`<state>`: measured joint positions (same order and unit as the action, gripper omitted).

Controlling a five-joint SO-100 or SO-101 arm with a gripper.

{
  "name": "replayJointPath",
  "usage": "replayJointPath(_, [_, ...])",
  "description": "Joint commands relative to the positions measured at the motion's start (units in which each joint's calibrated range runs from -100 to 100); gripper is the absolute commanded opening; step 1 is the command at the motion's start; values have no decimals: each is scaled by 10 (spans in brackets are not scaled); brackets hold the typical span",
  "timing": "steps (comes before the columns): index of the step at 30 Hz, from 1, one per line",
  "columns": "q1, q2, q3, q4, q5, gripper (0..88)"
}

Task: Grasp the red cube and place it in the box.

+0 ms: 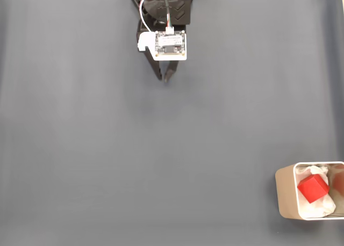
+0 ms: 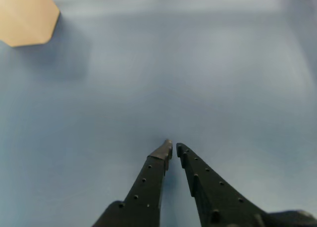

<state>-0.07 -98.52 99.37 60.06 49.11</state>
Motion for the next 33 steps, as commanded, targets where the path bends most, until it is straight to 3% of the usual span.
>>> replayJointPath(1, [1, -14, 5, 84, -1, 0])
replayJointPath(8, [1, -14, 5, 157, -2, 0])
replayJointPath(33, [1, -15, 5, 158, -2, 2])
